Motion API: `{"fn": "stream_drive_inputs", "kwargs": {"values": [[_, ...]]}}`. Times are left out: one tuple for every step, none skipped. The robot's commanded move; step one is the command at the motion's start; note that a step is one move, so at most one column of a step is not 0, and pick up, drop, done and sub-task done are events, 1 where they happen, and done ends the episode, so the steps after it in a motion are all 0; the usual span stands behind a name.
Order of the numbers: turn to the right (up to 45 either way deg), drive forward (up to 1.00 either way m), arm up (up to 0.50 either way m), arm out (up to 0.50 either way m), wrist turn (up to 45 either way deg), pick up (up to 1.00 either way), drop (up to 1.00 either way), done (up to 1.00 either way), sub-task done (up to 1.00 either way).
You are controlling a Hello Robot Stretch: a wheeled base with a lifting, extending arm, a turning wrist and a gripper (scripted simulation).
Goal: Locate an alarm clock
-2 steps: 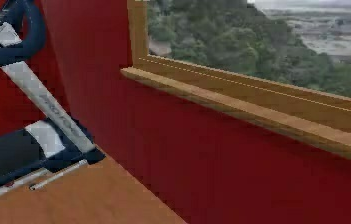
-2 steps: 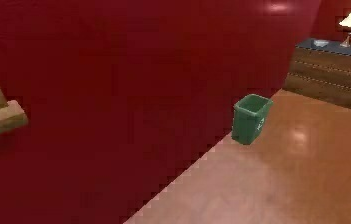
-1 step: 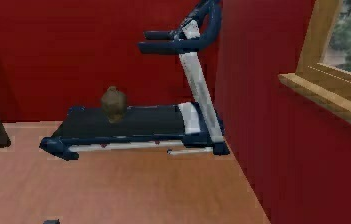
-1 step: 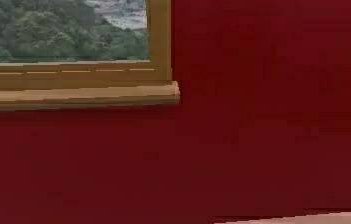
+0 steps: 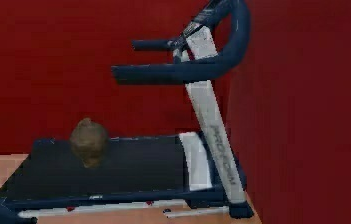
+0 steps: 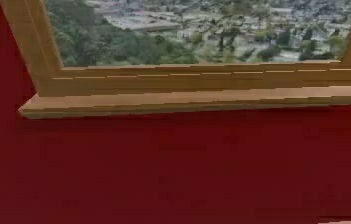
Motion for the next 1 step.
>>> {"fn": "stream_drive_inputs", "kwargs": {"values": [[-45.0, 0.00, 0.00, 0.00, 0.0, 0.00, 0.00, 0.00, 0.00]]}}
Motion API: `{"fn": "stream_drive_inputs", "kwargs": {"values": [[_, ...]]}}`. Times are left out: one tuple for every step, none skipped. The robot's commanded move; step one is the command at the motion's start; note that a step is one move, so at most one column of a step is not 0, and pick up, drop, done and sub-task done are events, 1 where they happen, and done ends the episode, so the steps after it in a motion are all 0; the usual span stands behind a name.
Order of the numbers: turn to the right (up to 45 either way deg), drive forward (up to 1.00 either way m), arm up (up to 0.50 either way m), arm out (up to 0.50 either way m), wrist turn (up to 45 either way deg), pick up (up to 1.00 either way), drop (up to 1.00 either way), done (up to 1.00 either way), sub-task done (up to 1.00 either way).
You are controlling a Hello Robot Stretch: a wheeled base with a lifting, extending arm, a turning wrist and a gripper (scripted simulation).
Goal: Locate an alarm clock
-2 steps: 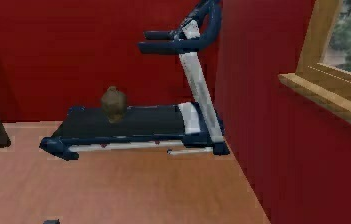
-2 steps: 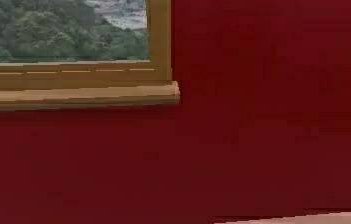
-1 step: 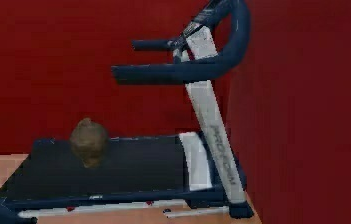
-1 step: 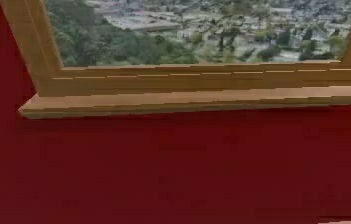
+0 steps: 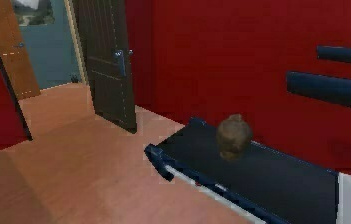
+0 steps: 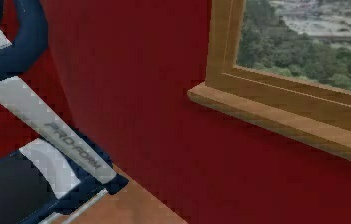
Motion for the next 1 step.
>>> {"fn": "stream_drive_inputs", "kwargs": {"values": [[-6.0, 0.00, 0.00, 0.00, 0.0, 0.00, 0.00, 0.00, 0.00]]}}
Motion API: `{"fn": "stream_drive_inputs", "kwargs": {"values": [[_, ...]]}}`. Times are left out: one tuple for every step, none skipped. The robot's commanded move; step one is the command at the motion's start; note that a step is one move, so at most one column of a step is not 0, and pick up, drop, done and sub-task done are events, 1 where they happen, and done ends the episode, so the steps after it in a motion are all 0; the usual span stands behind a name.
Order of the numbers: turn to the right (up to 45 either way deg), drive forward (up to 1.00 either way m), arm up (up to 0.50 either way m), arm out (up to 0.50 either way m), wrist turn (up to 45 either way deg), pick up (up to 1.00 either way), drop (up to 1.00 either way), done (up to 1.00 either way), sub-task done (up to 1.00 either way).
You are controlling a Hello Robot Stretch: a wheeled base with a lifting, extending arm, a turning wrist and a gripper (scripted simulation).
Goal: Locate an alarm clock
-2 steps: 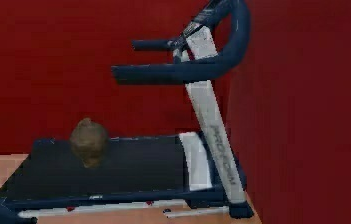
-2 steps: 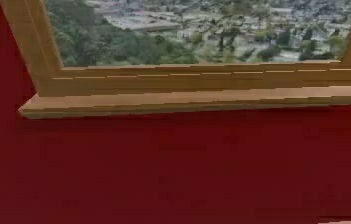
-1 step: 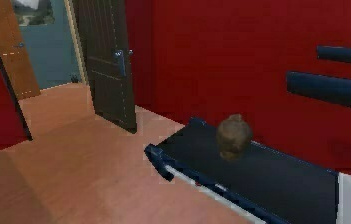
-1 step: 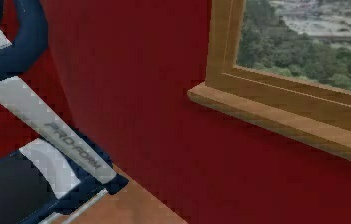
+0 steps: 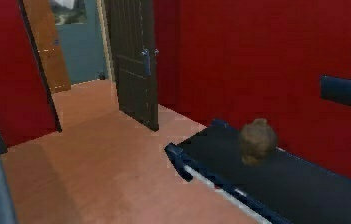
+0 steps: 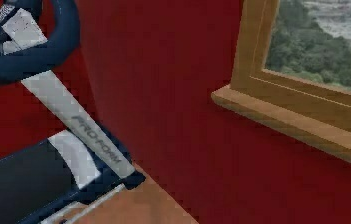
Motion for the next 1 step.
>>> {"fn": "stream_drive_inputs", "kwargs": {"values": [[0.0, 0.40, 0.00, 0.00, 0.0, 0.00, 0.00, 0.00, 0.00]]}}
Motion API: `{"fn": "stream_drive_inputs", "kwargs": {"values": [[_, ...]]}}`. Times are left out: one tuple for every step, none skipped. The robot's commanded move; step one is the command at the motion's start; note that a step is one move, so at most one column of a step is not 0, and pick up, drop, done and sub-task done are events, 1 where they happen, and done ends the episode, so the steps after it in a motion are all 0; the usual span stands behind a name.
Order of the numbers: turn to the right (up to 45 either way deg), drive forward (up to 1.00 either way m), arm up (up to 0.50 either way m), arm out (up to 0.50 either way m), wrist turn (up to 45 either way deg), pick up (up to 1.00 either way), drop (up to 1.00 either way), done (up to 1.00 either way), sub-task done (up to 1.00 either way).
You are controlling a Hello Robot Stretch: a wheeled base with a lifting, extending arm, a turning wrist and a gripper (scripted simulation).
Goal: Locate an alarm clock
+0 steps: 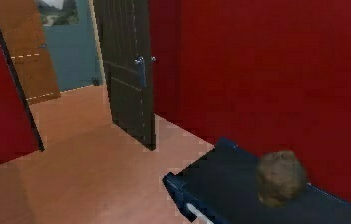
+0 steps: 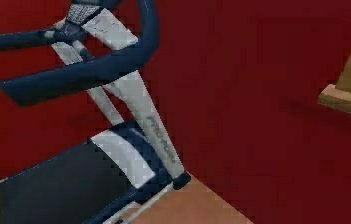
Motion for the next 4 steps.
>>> {"fn": "stream_drive_inputs", "kwargs": {"values": [[-27.0, 0.00, 0.00, 0.00, 0.0, 0.00, 0.00, 0.00, 0.00], [0.0, 1.00, 0.00, 0.00, 0.0, 0.00, 0.00, 0.00, 0.00], [0.0, 1.00, 0.00, 0.00, 0.0, 0.00, 0.00, 0.00, 0.00], [0.0, 0.75, 0.00, 0.00, 0.0, 0.00, 0.00, 0.00, 0.00]]}}
